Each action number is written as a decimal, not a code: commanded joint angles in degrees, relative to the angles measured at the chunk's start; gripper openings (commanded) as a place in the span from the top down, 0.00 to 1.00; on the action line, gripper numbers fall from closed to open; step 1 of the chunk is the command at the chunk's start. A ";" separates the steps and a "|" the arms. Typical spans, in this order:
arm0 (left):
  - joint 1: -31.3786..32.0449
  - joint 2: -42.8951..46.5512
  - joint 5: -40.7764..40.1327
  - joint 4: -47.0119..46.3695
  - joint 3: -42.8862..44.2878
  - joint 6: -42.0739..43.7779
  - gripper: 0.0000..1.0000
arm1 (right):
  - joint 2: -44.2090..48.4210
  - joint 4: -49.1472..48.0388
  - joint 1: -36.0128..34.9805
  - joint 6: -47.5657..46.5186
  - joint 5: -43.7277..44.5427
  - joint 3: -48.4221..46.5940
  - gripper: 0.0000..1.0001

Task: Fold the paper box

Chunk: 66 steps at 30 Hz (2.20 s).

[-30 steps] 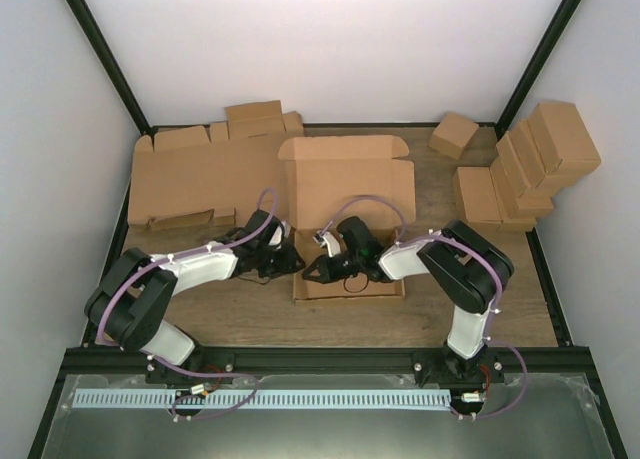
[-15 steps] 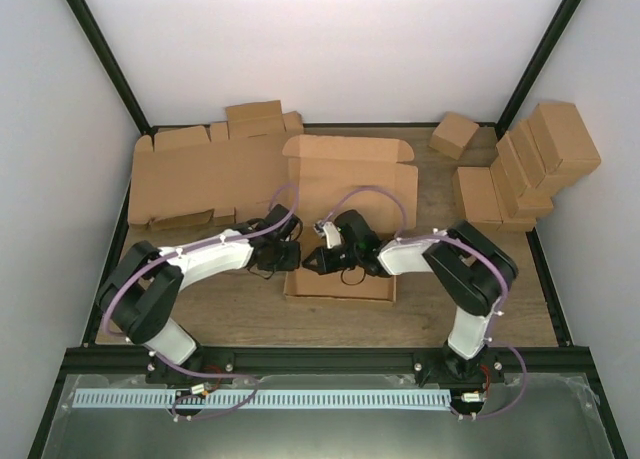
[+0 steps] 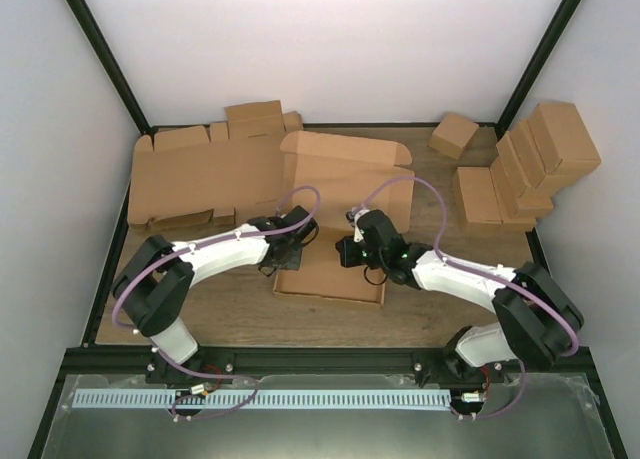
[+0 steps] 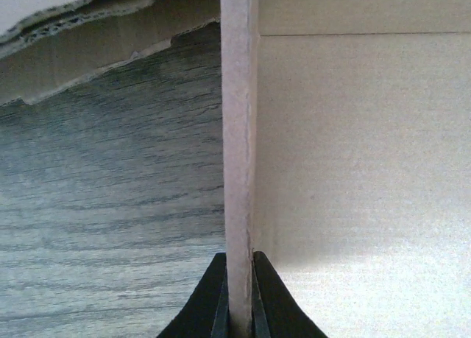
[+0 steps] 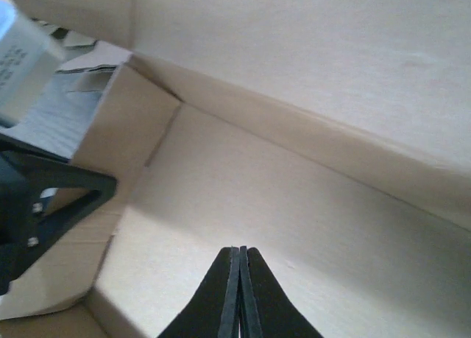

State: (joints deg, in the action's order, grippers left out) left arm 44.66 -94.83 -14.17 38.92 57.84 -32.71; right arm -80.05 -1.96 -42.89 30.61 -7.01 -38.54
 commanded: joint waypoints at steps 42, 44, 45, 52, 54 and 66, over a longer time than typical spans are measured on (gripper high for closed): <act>1.99 9.97 -0.70 -9.51 -3.63 -0.25 0.85 | 10.58 -8.57 6.67 -11.73 6.70 -2.89 0.00; 1.97 10.17 -0.59 -10.07 -4.06 -0.12 0.85 | 10.40 -14.01 4.14 -13.37 7.32 -2.45 0.00; 2.00 10.33 -0.70 -10.32 -4.20 -0.01 0.85 | 10.21 -16.44 2.74 -14.33 7.79 -2.43 0.00; 2.01 10.93 -0.81 -10.60 -3.29 -0.34 0.86 | 4.86 -28.16 -0.51 -19.42 3.87 -4.13 0.00; 1.98 10.94 -0.50 -10.61 -3.31 -0.46 0.86 | 3.21 -30.73 -0.52 -20.95 0.17 -4.83 0.00; 1.83 12.69 -1.74 -7.91 -4.31 -3.13 0.86 | -5.24 -30.37 -0.87 -22.91 -3.33 -11.49 0.00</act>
State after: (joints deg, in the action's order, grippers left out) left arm 46.17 -83.66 -15.38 31.20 54.11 -34.52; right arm -87.42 -29.85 -43.09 9.65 -8.49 -48.84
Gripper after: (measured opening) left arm 0.139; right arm 0.997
